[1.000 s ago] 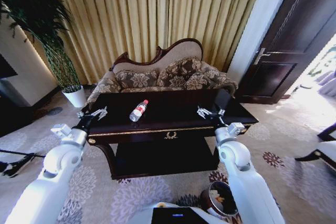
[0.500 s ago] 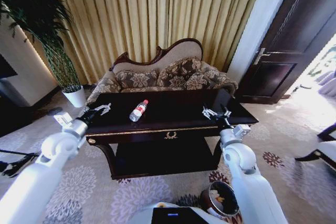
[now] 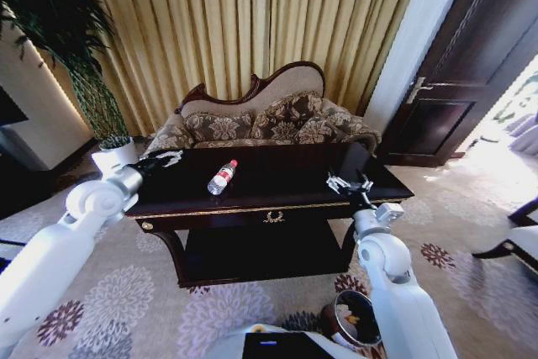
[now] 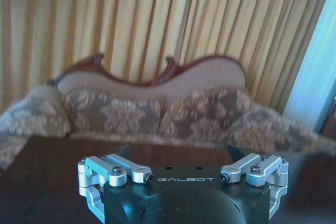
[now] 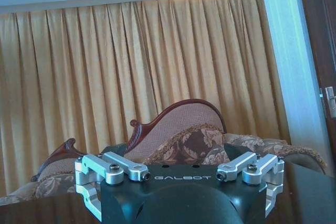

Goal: Move to the front of the table and place the trash on the table into the trash bin.

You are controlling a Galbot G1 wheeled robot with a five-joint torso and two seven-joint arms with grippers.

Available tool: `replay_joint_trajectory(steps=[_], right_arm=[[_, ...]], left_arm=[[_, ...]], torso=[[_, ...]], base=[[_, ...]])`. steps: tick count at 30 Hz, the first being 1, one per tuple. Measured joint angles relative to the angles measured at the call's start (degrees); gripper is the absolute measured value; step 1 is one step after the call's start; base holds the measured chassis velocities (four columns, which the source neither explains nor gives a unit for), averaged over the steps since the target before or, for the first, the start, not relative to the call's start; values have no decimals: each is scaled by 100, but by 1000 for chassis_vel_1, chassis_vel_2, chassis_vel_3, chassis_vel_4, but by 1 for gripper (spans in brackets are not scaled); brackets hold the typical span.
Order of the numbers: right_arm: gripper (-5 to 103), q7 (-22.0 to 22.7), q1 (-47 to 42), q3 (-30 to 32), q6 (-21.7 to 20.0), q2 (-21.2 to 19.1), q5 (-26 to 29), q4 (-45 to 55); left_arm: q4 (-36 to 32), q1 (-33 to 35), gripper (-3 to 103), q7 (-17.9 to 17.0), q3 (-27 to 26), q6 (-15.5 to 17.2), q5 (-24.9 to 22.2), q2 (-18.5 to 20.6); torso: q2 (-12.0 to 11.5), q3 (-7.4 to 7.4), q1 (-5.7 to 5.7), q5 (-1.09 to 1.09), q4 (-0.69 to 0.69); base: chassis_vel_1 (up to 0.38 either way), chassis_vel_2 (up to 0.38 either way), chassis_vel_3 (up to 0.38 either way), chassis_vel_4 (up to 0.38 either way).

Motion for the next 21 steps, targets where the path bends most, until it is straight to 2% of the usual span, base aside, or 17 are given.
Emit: replay_joint_trajectory(steps=[4, 6, 7, 10, 16, 19, 21], right_arm=[[100, 4, -10, 38, 0, -10, 9, 2], [100, 5, -31, 52, 0, 0, 9, -5], [100, 5, -31, 52, 0, 0, 9, -5], [100, 7, -26, 52, 0, 9, -2, -49], [100, 8, 7, 38, 0, 4, -8, -108], [100, 9, 22, 26, 2, 3, -17, -158], [100, 9, 39, -1, 14, 20, -39, -235]], left_arm=[[89, -313, 100, -205, 356, 240, -79, -111], [232, -746, 100, -428, 809, 477, -223, -235], [232, -746, 100, -428, 809, 477, -223, -235], [517, -1326, 100, -572, 1274, 600, -384, -413], [817, -1828, 100, -570, 1673, 736, -653, -584], [928, -1988, 100, -501, 1782, 884, -928, -647], [1010, -2105, 100, -467, 1837, 1109, -1298, -685]], torso=[[0, 0, 0, 0, 0], [0, 0, 0, 1, 0], [0, 0, 0, 1, 0], [0, 0, 0, 1, 0], [0, 0, 0, 1, -1], [0, 0, 0, 1, 0], [0, 0, 0, 1, 0]], base=[[0, 0, 0, 0], [0, 0, 0, 0], [0, 0, 0, 0], [0, 0, 0, 0], [0, 0, 0, 0], [0, 0, 0, 0], [0, 0, 0, 0]])
